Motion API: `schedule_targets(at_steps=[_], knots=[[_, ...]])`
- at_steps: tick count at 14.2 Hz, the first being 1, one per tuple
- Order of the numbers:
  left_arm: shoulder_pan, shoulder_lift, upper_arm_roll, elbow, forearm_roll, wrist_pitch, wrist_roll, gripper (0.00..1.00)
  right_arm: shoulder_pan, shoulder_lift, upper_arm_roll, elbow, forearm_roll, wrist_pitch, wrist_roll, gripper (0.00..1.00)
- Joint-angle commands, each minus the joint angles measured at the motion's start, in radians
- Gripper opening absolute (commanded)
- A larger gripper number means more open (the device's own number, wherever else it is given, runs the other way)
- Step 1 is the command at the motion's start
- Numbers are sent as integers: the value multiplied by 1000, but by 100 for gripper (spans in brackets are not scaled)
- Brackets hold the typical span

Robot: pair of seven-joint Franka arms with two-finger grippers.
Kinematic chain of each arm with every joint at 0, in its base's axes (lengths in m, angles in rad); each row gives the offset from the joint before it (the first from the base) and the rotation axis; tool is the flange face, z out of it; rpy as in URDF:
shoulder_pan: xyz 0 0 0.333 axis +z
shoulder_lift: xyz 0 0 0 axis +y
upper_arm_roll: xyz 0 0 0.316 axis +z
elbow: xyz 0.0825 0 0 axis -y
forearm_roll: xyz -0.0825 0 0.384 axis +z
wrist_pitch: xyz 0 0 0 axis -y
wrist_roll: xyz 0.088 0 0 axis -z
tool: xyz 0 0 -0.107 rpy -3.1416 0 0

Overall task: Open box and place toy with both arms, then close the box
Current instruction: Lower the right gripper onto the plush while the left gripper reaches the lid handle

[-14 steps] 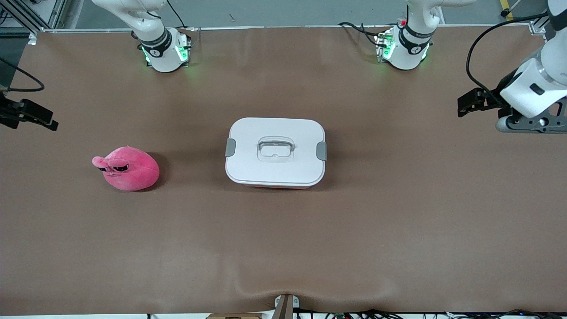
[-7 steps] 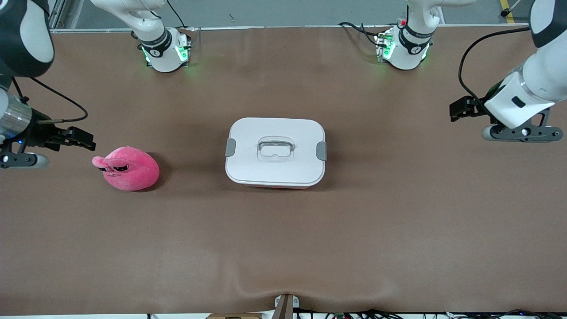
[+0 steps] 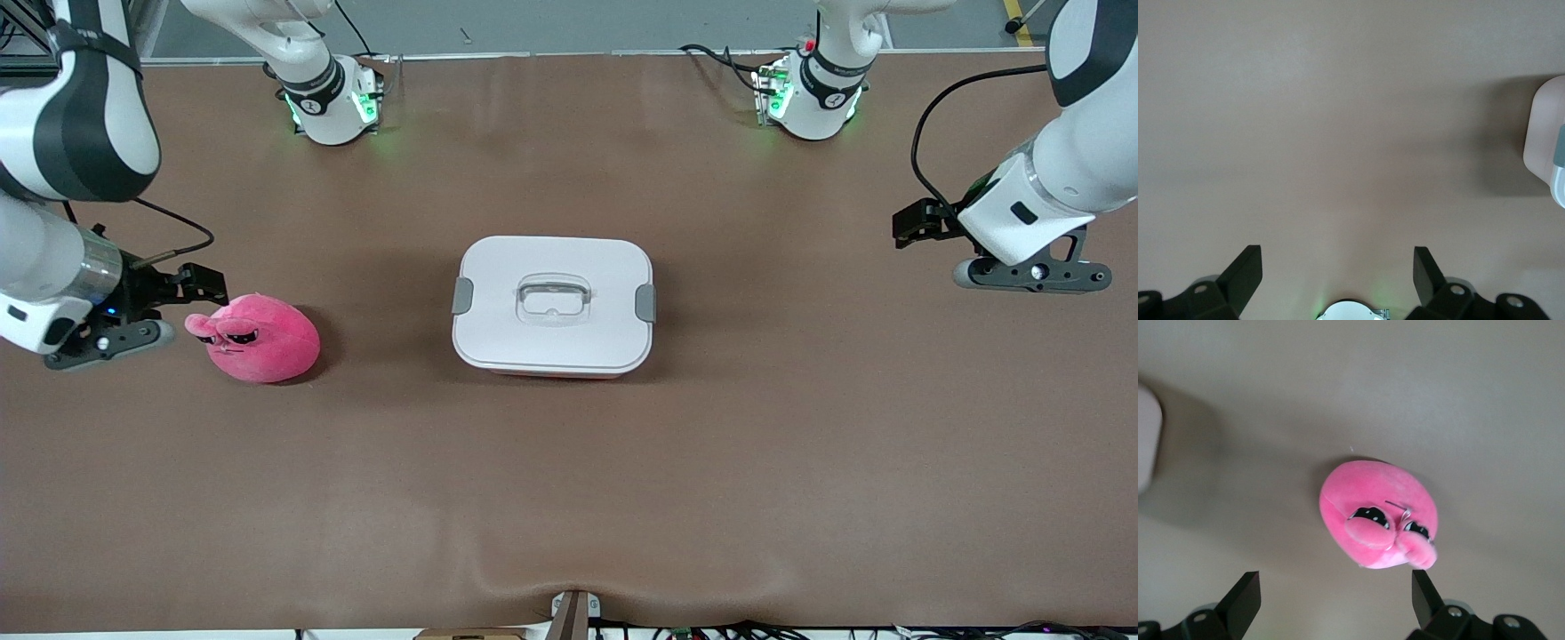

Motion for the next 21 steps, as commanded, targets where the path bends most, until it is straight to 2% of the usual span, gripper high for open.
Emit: schedule_targets(at_steps=[1,4,8,11,13,16,21], knots=[[10,-16,-1,3,20,-4,-49,100,24,-4,-4,-22,-40,5,-113,100],[10,-15,-1,24,9,-4,-134,100,30,-4,-6,-68,-44,17,-289,100],[-30,10,-7,29,-3,4,-277,100,27,-12,-6,-197,-44,144,-532,100],[-74,39,-7,52,-38,14,-384,100,27,-7,-7,-205,-44,167,-696,100],[-102,59,-7,52,-68,47,-487,100,27,0,-7,-205,-50,174,-739,100],[-203,94,-5,50,-68,83,-643,100,26,19,-7,-211,-104,212,-810,100],[-343,162,-5,46,-57,172,-918,100,16,53,-7,-223,-104,229,-828,100]])
